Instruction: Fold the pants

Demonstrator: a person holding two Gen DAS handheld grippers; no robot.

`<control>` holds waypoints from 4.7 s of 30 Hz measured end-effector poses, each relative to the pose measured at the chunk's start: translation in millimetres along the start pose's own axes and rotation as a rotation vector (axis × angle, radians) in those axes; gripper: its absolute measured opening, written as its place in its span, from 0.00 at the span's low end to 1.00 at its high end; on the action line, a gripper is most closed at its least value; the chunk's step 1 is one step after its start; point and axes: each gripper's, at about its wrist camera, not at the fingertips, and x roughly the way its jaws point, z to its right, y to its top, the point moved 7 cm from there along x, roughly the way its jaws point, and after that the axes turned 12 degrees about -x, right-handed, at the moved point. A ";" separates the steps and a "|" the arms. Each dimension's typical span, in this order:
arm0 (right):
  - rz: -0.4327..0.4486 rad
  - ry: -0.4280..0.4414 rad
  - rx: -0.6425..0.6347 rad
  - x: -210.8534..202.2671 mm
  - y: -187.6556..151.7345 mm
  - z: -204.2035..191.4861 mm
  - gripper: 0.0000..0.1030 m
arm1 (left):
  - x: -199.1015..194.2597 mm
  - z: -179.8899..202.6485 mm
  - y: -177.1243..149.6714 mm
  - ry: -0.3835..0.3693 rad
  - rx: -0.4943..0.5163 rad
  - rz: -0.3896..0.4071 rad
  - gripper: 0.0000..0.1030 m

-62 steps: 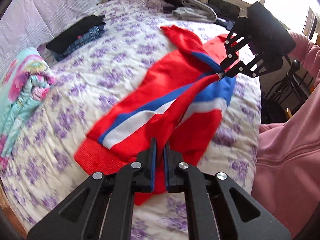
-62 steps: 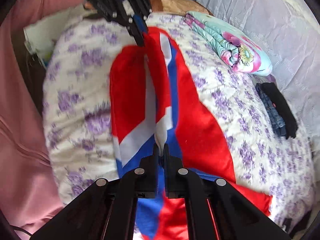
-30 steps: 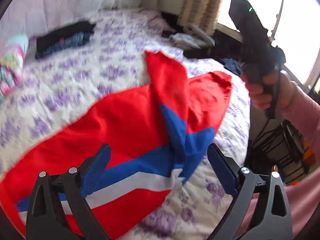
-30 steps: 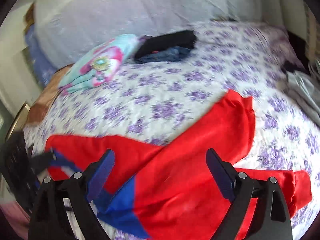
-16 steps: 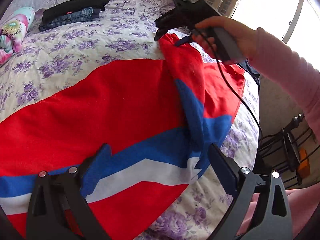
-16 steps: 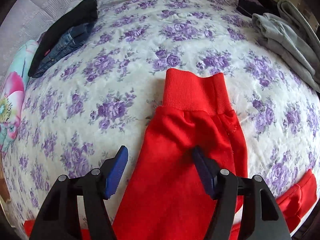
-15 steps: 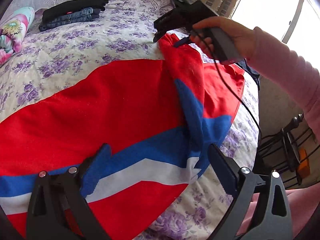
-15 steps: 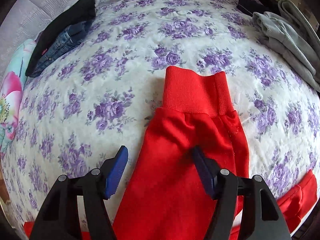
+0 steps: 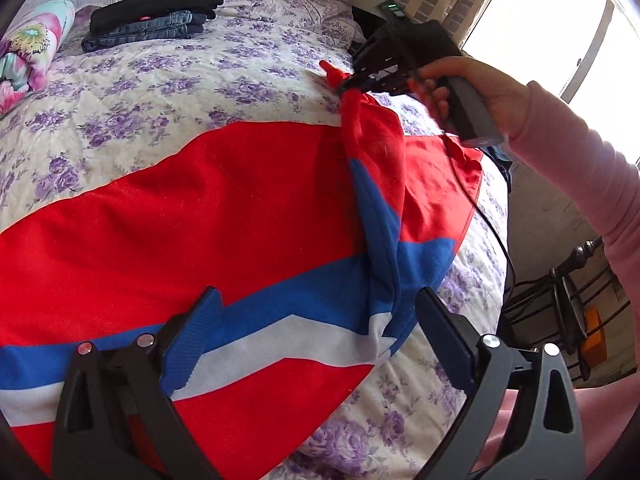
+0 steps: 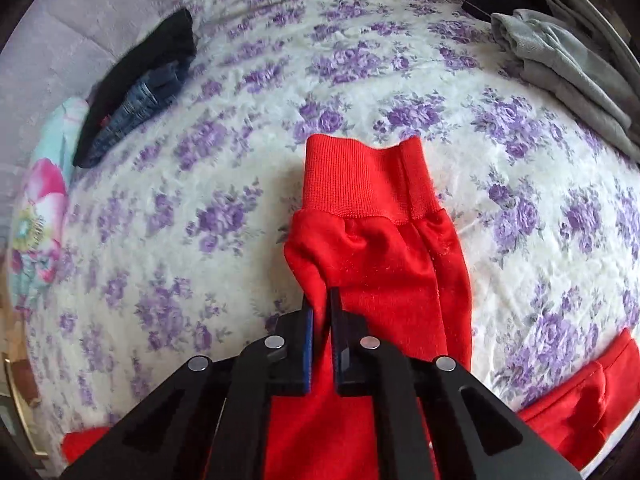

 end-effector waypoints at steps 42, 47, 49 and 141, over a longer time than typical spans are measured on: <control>0.544 0.449 0.183 -142.3 -129.0 179.3 0.15 | 0.5 -3.3 0.7 0.033 0.016 0.055 0.94; 0.406 0.430 0.286 -79.6 -160.2 211.5 0.14 | 0.9 -2.3 0.3 0.035 0.019 0.048 0.94; 0.402 0.460 0.298 -86.8 -161.7 213.9 0.22 | -1.2 -2.2 0.0 0.050 0.020 0.050 0.94; -0.181 0.606 -1.220 -31.4 -158.3 -194.3 0.60 | 30.7 -2.4 16.6 0.133 -0.079 0.073 0.95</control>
